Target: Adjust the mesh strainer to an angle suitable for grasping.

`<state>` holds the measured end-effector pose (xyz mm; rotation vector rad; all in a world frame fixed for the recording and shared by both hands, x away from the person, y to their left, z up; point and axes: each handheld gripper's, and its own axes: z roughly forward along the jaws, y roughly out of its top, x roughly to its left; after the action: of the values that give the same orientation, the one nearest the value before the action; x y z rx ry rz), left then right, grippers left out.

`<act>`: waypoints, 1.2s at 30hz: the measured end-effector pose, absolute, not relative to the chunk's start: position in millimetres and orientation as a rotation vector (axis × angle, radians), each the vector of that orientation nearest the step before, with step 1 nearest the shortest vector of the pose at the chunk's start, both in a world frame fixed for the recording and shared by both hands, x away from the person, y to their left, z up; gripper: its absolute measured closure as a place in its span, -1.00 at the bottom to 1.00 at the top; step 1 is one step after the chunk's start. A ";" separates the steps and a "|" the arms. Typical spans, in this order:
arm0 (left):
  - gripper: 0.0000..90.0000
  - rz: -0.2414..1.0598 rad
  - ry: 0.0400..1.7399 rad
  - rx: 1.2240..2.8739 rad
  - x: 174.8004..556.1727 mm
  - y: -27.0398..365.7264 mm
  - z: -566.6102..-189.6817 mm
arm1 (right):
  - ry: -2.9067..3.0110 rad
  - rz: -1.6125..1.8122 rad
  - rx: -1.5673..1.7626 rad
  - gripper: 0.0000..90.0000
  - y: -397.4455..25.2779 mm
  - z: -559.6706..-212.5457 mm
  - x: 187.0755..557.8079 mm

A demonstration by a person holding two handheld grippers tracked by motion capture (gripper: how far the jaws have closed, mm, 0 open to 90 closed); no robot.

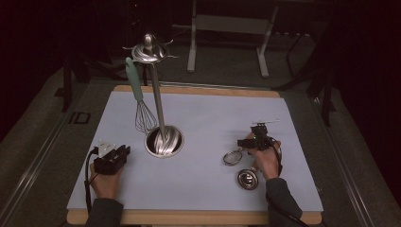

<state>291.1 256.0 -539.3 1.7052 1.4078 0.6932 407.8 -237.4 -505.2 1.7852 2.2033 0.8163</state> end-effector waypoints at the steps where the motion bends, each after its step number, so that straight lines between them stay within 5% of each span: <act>1: 0.68 0.693 1.408 1.701 291.0 256.3 -539.4 | 2.258 0.828 1.780 -0.12 -229.8 -507.1 409.3; 16: 0.66 0.684 1.411 1.692 291.0 257.9 -539.4 | 2.491 0.790 1.514 0.41 -179.8 -504.8 412.0; 27: 0.65 0.683 1.410 1.696 291.1 257.6 -539.4 | 2.536 0.764 1.463 0.29 -171.6 -493.4 422.9; 36: 0.65 0.678 1.412 1.692 291.2 258.1 -539.4 | 2.593 0.609 1.535 0.40 -167.0 -492.3 441.0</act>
<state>291.2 258.1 -539.4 1.6924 1.4121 0.6778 441.0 -167.0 -492.3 1.5355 2.5933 0.6091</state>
